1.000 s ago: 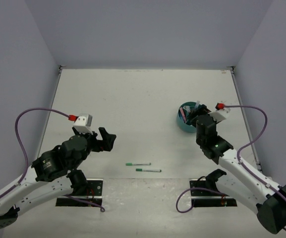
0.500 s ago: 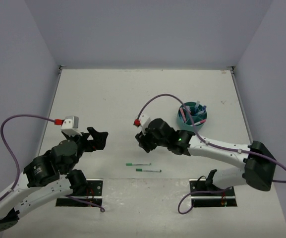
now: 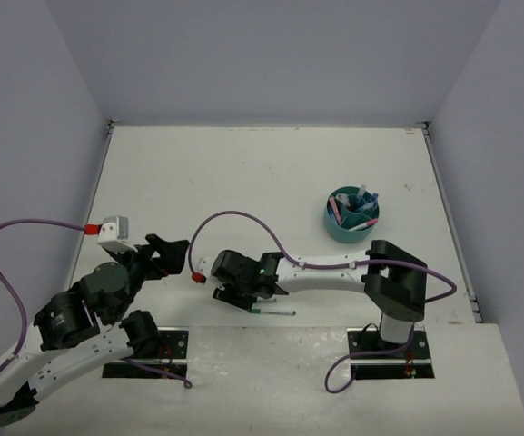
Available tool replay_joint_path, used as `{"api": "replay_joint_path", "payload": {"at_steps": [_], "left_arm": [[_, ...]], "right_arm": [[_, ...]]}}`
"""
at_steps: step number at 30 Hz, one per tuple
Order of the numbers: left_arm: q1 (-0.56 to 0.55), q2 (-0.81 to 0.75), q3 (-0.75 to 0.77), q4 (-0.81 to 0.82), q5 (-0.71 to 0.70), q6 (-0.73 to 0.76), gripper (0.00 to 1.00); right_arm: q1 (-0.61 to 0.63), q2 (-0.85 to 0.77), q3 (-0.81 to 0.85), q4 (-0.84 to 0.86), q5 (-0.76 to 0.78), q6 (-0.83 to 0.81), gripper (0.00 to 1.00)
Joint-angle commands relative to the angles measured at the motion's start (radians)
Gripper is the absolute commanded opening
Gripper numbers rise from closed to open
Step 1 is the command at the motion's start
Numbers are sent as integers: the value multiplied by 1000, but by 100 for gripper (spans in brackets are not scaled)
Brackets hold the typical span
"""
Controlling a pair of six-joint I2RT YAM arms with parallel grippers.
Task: Sort the stationery into containers
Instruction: Pick up the pen from the center of the board.
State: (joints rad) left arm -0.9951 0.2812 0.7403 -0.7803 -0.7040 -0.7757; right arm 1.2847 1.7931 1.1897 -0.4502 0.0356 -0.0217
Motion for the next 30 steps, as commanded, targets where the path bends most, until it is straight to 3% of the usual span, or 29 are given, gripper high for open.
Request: {"api": "replay_joint_path", "payload": {"at_steps": [1,12,18,24,27,30], "left_arm": [[2,15,16,6,-26,-10,100],[3,-11,16,3,-35,-16,100],[3,-13,18,0,-37,-19,100],[3,-13,16,-1,-35,-19,100],[3,-13,18,0,-34,-19,100],[3,-13,18,0,-33,-19,100]], "right_arm": [[13,33,65,-55,28,-28,42],[13,131,61,-65,99,-50,31],[-30,134,22,-41,127,-57,3],[-144,-2,-50,106,156,-5,0],[-200,-149,-108,213,293,60,0],[-260,-309,-174,301,598,232,0]]}}
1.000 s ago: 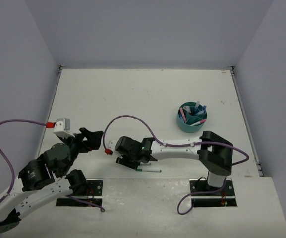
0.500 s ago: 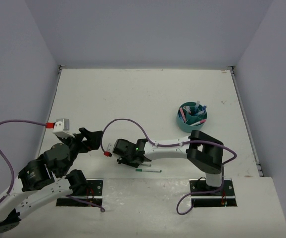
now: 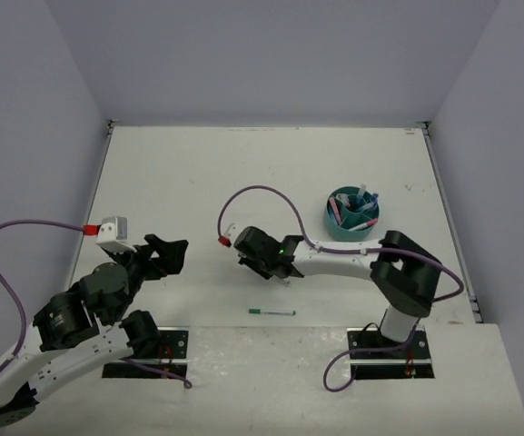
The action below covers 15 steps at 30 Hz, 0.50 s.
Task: Sort the stationery into containers
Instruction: Pick up the pen from the center of the board, then place the pen in the storage box.
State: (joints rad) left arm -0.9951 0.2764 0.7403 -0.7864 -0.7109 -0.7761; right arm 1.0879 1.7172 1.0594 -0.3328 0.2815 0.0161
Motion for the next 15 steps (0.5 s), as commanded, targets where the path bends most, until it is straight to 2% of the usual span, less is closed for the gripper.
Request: {"api": "replay_joint_path", "payload": {"at_steps": [1,3,6,7,9,11,15], "left_arm": [[3,-9,17,6,-25,-18,100],[3,-10,16,7,-22,-18,100],[3,-11,15,9,-21,-17,100],[3,-11,13,10,-18,-16,100],[3,-11,12,14,-15,-13,100],[3,-7,11,17,-11,-11,100],[2,3,10,22,-6,-5,100]], "right_arm": [[-88,-299,-80,194,459,288,0],[-143,-462,-147,193,598,483,0],[-210,-687,-309,193,816,864,0],[-233,-701,-361,193,830,951,0],[-286,-870,-496,193,951,1127,0],[-327,-938,-546,193,976,1238,0],[-416,-961,-590,185,983,1378,0]]}}
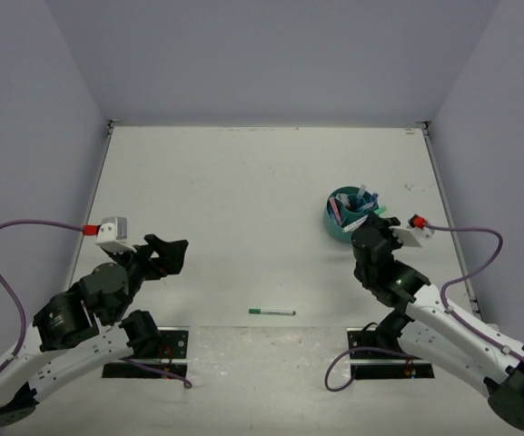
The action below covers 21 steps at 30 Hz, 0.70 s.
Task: Sort the stationery into containers
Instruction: Place the pen in the storage box.
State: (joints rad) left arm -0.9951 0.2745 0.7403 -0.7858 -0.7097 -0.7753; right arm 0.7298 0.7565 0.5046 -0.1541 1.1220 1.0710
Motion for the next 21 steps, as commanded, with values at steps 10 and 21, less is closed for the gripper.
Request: {"api": "replay_joint_path", "payload": {"at_steps": [10,21], "left_arm": [[3,9,7,29,3,3,100],[3,6,5,36,10,8,100]], "right_arm": [[-142,171,0,5,168,424,0],[-155,311,60,-102,108,540,13]]}}
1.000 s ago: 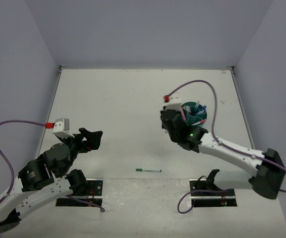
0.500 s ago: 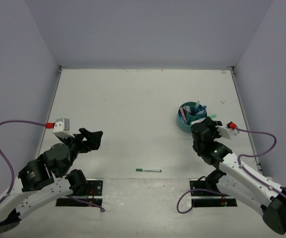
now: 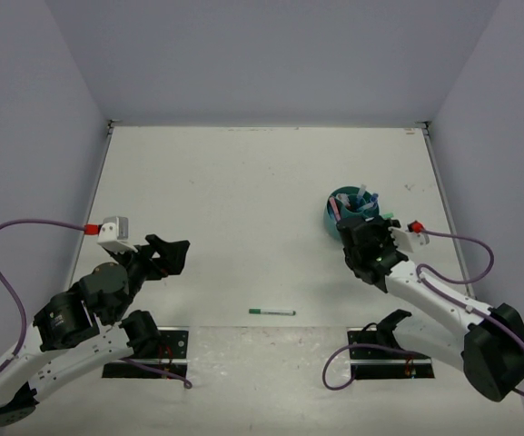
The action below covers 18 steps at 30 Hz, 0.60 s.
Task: Sort the stationery into containers
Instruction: Place the pen in the storage box.
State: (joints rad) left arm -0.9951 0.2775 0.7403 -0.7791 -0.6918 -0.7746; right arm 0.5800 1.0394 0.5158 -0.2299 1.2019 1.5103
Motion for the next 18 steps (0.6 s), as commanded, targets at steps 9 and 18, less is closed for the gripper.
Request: {"api": "replay_joint_path", "payload": {"at_steps": [9,18], "left_arm": [[1,0,5,29,-8,9,100],[1,0,5,27,-12,6,100]], "right_arm": [[-5,11,115,-49,-38,-31,63],[-5,-285,5,480,-595,-939,78]]}}
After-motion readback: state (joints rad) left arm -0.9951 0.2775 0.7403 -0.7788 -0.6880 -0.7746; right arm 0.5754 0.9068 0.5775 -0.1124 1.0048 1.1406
